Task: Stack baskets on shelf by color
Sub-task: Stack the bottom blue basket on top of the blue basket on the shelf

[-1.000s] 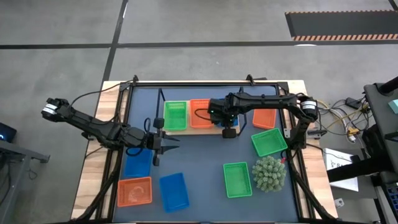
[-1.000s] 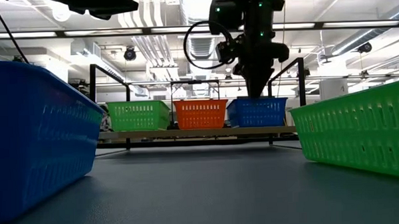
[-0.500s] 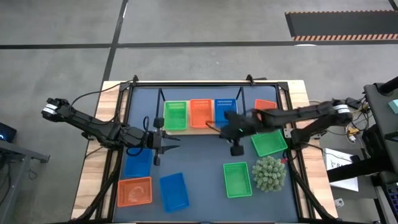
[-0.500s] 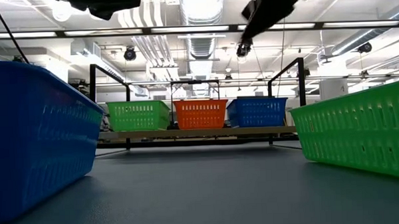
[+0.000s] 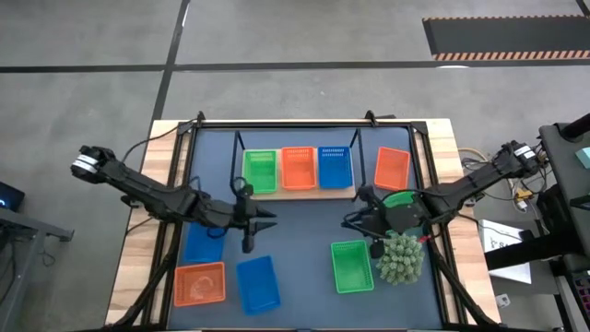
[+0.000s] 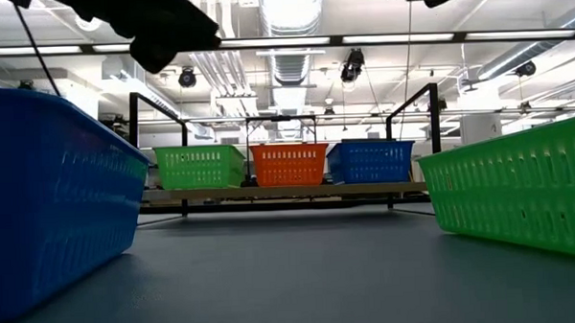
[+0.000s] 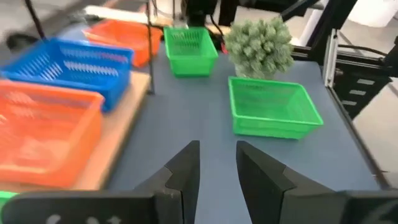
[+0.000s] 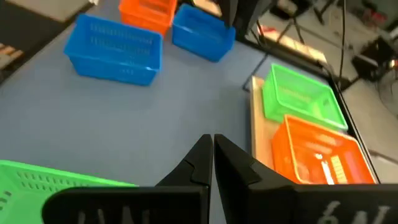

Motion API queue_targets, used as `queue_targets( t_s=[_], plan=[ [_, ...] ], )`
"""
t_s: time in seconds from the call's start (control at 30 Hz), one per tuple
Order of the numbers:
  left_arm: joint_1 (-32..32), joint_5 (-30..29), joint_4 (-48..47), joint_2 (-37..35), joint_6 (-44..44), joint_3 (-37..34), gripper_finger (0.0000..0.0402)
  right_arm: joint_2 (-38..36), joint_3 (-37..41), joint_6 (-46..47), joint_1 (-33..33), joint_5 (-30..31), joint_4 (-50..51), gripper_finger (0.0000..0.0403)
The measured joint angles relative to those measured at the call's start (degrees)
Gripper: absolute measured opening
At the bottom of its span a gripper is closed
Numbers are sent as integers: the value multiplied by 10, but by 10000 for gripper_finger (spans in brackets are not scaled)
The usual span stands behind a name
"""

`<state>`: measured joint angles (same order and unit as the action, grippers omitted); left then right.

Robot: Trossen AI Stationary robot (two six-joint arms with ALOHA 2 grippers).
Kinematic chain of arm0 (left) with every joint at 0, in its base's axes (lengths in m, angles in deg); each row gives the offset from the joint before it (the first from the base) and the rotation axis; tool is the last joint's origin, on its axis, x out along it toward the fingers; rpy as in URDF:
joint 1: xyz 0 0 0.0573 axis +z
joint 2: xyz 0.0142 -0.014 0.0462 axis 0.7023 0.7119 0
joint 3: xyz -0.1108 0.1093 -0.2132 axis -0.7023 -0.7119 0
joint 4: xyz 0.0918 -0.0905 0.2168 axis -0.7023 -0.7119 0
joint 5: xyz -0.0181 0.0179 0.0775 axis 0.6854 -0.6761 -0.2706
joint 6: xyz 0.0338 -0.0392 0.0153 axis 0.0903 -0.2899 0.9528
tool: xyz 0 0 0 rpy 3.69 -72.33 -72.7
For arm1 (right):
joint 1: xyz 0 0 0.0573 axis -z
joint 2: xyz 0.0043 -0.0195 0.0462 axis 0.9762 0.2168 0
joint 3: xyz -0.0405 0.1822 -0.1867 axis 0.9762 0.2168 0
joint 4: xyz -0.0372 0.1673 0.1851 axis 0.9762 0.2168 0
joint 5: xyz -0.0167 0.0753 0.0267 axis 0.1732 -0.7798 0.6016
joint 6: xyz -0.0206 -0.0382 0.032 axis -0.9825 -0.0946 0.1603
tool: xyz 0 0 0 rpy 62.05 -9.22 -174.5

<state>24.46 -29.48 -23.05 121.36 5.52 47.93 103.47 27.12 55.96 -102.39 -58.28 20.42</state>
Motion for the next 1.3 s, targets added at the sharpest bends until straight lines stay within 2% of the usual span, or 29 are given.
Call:
queue_targets(
  t_s=[0.23, 0.43, 0.5, 0.63, 0.73, 0.87, 1.03, 1.17, 1.3],
  plan=[
    [-47, 11, -45, 111, -89, 95, 88, -31, 88, -116, 2, -27, -161, 9],
    [-84, 12, -202, 203, -164, 236, 88, -46, 161, -181, 65, -106, -313, 9],
    [-94, 24, -237, 234, -186, 283, 88, -52, 175, -182, 101, -111, -326, 9],
    [-117, 88, -303, 290, -251, 362, 88, -71, 193, -190, 158, -117, -326, 9],
    [-135, 106, -340, 326, -305, 407, 88, -92, 202, -183, 182, -147, -327, 9],
    [-155, 136, -368, 369, -377, 452, 88, -117, 212, -158, 188, -187, -323, 9],
    [-168, 169, -449, 413, -433, 522, 88, -142, 223, -144, 188, -189, -319, 9],
    [-169, 170, -527, 434, -432, 572, 88, -153, 229, -138, 187, -189, -312, 9],
    [-169, 163, -571, 444, -415, 581, 88, -159, 228, -135, 186, -189, -302, 9]
  ],
)
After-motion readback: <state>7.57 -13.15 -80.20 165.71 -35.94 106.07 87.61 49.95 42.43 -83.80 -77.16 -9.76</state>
